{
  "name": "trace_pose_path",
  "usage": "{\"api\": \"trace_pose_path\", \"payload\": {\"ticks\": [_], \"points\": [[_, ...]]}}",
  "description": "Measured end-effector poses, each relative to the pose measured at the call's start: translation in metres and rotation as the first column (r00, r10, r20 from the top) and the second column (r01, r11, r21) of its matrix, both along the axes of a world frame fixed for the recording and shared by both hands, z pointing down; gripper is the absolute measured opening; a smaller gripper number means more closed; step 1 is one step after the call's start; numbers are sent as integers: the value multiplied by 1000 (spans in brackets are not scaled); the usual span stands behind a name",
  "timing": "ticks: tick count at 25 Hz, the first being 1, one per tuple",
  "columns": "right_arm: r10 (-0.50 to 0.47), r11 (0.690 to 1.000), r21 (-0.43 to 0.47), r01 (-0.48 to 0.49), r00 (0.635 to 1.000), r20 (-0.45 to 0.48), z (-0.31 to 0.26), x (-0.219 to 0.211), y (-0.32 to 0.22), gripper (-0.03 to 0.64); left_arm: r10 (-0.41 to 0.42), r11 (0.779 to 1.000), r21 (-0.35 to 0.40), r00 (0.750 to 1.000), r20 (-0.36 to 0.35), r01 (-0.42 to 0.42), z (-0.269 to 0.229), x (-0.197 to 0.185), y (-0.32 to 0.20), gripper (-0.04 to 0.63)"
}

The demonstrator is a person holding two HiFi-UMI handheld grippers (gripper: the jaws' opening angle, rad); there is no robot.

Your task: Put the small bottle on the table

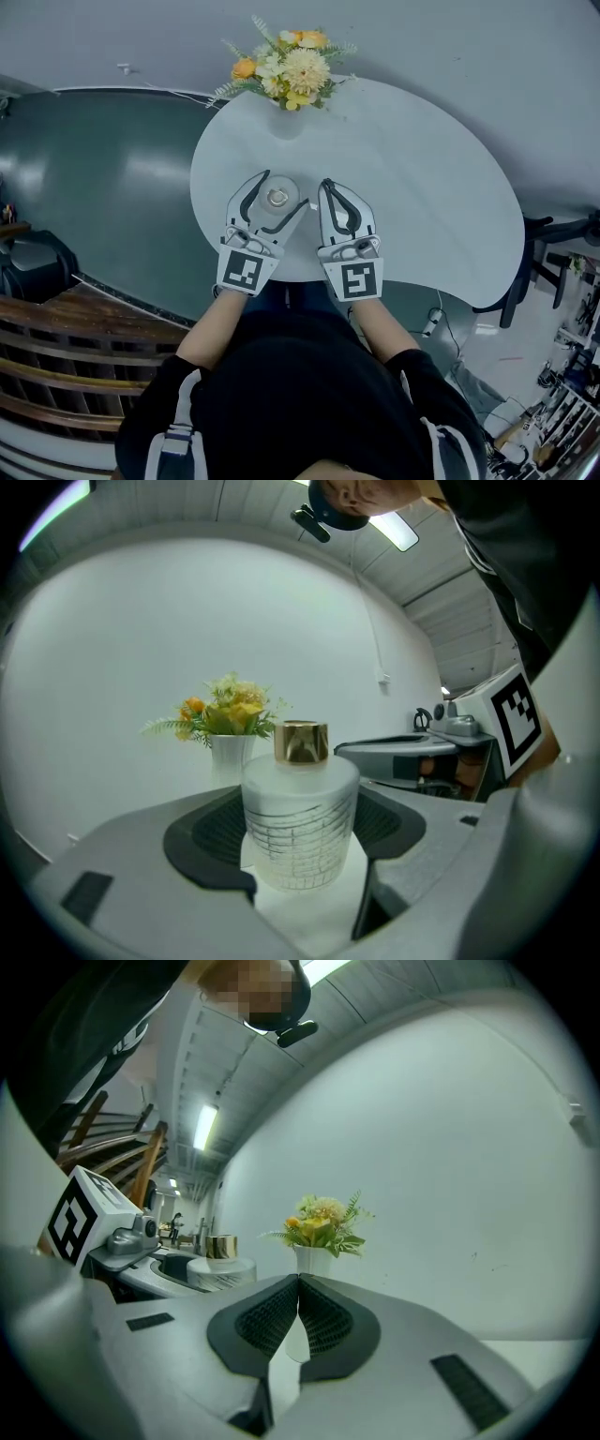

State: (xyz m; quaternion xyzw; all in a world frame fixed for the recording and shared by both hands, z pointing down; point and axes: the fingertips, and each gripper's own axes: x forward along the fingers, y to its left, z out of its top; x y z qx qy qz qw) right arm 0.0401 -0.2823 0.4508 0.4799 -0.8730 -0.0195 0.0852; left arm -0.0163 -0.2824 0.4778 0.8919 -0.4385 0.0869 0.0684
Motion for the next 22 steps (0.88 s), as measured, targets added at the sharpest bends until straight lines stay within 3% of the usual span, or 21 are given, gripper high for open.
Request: {"api": "trace_pose_path", "payload": {"ticks": [7, 11, 22], "points": [[-1, 999, -53, 1, 1000, -18, 35, 1, -18, 21, -14, 999, -32, 1000, 6, 15, 35, 2, -21, 333], [-4, 997, -82, 2, 1000, -29, 56, -1, -27, 21, 6, 1000, 20, 999, 54, -7, 50, 6, -35, 333], [25, 988, -151, -29, 999, -29, 98, 5, -45, 21, 7, 999, -49, 995, 97, -2, 102, 9, -52, 333]]}}
